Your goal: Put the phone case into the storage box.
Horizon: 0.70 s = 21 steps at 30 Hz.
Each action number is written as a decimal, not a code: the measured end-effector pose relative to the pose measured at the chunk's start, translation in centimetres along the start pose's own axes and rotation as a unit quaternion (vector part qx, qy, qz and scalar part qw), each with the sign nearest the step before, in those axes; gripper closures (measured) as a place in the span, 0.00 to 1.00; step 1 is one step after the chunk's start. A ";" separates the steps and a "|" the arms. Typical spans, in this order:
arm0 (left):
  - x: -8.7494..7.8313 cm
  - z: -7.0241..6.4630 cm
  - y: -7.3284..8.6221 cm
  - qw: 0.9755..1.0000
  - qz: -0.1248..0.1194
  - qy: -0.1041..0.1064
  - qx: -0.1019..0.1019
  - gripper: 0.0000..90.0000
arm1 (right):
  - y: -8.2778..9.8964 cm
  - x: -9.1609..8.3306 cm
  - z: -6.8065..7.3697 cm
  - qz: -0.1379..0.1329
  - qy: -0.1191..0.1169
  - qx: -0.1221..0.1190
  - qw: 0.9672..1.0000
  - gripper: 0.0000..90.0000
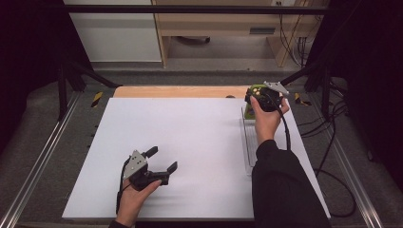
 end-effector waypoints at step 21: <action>0.1 -0.1 0.0 1.000 0.000 -0.001 0.003 0.04 | 1.8 1.1 -0.4 0.000 0.014 0.013 1.000 0.18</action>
Point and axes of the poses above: each handheld gripper's, and its own axes: x roughly forward along the jaws, y roughly out of its underside, z roughly to its left, the point moved 4 cm from there along x, roughly forward along the jaws, and after that the axes turned 2 degrees about x, right-handed, at the moved point
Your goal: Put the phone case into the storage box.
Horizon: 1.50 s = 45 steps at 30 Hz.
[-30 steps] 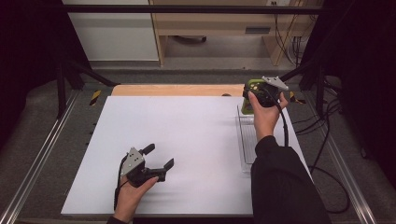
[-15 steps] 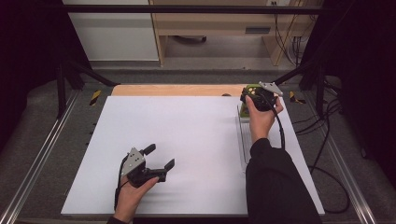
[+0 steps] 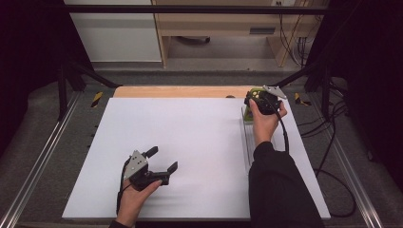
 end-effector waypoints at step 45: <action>0.2 -0.5 0.1 1.000 0.006 0.007 0.007 0.04 | 0.9 0.4 0.8 -0.014 -0.003 -0.020 1.000 0.18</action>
Point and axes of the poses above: each handheld gripper's, and its own axes: x roughly forward along the jaws, y roughly out of its underside, z roughly to its left, the point moved 4 cm from there along x, roughly forward along the jaws, and after that the axes turned 2 degrees about x, right-handed, at the moved point
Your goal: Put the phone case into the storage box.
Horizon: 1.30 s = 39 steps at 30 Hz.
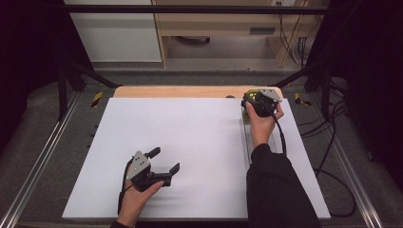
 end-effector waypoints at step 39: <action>0.1 -0.1 0.0 1.000 0.003 0.001 0.003 0.04 | 0.3 0.2 0.4 0.005 -0.011 -0.036 0.999 0.17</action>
Point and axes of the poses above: each handheld gripper's, and its own axes: x roughly forward along the jaws, y roughly out of its underside, z roughly to its left, the point moved 4 cm from there along x, roughly forward along the jaws, and after that the axes turned 2 degrees about x, right-handed, at the moved point
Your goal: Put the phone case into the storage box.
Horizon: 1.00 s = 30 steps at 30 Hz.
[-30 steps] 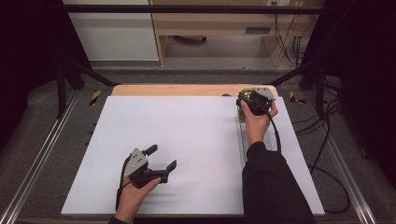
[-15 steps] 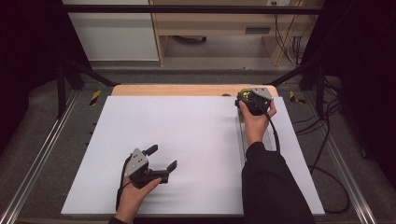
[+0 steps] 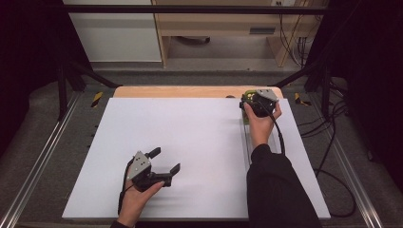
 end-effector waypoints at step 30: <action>0.1 -0.2 0.0 1.000 0.003 0.002 0.007 0.04 | 0.2 0.0 -0.4 0.021 -0.006 0.002 1.000 0.10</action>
Point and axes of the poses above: each handheld gripper's, and its own axes: x roughly forward along the jaws, y roughly out of its underside, z roughly to its left, the point moved 4 cm from there along x, roughly forward along the jaws, and after that the axes turned 2 degrees about x, right-handed, at the moved point
